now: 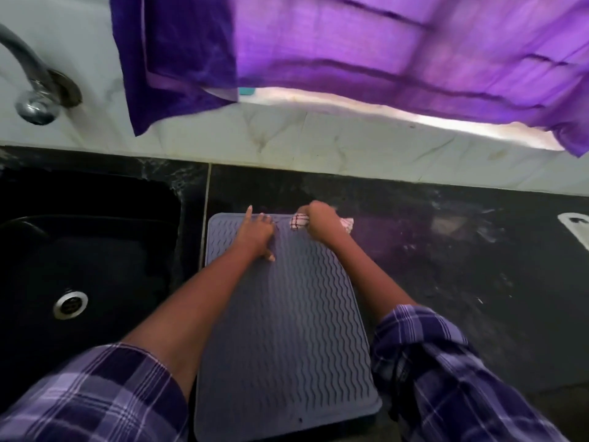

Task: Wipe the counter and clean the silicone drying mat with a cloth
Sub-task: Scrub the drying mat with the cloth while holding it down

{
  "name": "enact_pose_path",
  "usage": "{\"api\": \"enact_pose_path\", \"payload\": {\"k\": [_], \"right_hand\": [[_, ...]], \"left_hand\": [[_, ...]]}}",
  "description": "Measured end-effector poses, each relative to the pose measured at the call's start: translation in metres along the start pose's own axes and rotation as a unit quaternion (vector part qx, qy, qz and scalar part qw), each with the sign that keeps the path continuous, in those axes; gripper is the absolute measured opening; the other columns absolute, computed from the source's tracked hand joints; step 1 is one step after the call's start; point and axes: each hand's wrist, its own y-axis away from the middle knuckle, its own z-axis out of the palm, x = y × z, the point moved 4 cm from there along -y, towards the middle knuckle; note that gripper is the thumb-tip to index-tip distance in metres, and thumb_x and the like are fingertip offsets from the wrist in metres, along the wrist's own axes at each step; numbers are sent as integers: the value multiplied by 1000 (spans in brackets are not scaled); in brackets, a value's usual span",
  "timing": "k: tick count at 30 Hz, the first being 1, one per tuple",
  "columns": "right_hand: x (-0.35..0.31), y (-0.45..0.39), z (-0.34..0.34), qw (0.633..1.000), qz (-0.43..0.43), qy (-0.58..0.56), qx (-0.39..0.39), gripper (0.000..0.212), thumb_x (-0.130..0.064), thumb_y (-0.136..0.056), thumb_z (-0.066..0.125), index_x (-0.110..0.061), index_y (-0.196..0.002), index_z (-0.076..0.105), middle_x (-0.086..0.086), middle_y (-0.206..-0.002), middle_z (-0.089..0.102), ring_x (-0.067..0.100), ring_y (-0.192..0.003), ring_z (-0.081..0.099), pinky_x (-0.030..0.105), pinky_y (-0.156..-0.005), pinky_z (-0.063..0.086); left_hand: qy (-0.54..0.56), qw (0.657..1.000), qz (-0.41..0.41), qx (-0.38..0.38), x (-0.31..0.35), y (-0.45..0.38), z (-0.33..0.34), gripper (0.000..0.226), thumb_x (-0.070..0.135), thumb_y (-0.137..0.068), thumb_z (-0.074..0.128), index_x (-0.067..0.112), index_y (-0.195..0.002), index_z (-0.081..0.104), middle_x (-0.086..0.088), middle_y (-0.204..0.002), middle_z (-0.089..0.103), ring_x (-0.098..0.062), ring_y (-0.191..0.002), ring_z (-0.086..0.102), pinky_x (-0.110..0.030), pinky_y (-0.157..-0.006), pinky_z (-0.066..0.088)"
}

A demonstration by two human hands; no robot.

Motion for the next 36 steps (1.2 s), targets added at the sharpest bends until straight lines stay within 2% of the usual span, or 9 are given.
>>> {"api": "enact_pose_path", "payload": {"k": [4,11,15,19,21,24,28,32,36], "right_hand": [[-10,-40,26,995,-29,93,27,33,-11,-92,46,-17,-121,60,14,-119,57,33,-111,53,40,-92,41],[-6,-15,61,998,-17,51,19,32,-8,-95,42,-6,-122,59,14,-126,54,31,-112,47,35,-93,38],[-9,45,67,998,-28,20,-46,32,-9,-89,55,-8,-120,61,8,-129,56,29,-113,49,33,-94,40],[-6,25,37,984,11,31,-177,33,-14,-83,65,-11,-115,62,12,-117,63,28,-111,58,36,-95,45],[-6,-4,19,991,29,44,-126,32,-14,-83,65,-10,-114,63,14,-114,64,31,-108,60,38,-94,47],[-20,-23,24,998,9,52,-17,29,-8,-90,49,-8,-117,62,15,-119,62,32,-110,57,38,-94,44],[-22,19,57,998,-36,43,-18,35,-8,-92,45,-8,-124,57,10,-130,55,28,-118,48,32,-98,36],[-15,86,61,990,-73,-20,-116,34,-1,-85,56,-6,-117,62,11,-123,58,27,-115,50,33,-95,41],[-19,62,43,973,-24,-5,-227,29,-10,-84,63,-5,-113,60,14,-115,63,27,-110,58,35,-97,47]], "left_hand": [[23,999,-8,-49,-6,-19,-3,66,51,-71,75,15,-126,60,-2,-128,62,-17,-130,49,-48,-119,-8],[9,998,-22,-52,-10,-22,-3,77,64,-65,72,17,-124,60,1,-120,66,-17,-126,53,-51,-117,-9],[3,998,-29,-52,-7,-24,-6,79,61,-63,76,12,-123,60,-4,-122,65,-19,-126,53,-49,-118,-10],[-1,998,-37,-47,-4,-23,-5,77,60,-64,77,12,-121,59,-4,-117,66,-21,-122,56,-50,-118,-9],[-3,999,-41,-36,-5,-25,-7,72,59,-65,77,15,-119,61,-2,-114,68,-19,-121,57,-49,-118,-9],[4,998,-51,-30,-7,-25,-6,67,58,-66,76,18,-118,62,0,-115,68,-18,-124,55,-50,-118,-10],[9,998,-60,-26,-9,-25,-1,71,59,-64,76,19,-120,62,0,-117,68,-17,-124,55,-51,-117,-10],[12,998,-55,-31,-7,-24,1,77,61,-65,74,13,-124,58,-5,-124,63,-21,-128,51,-51,-117,-9],[31,999,-40,-21,-9,-17,2,71,59,-69,72,13,-121,58,-6,-124,63,-21,-126,53,-52,-117,-9]]}}
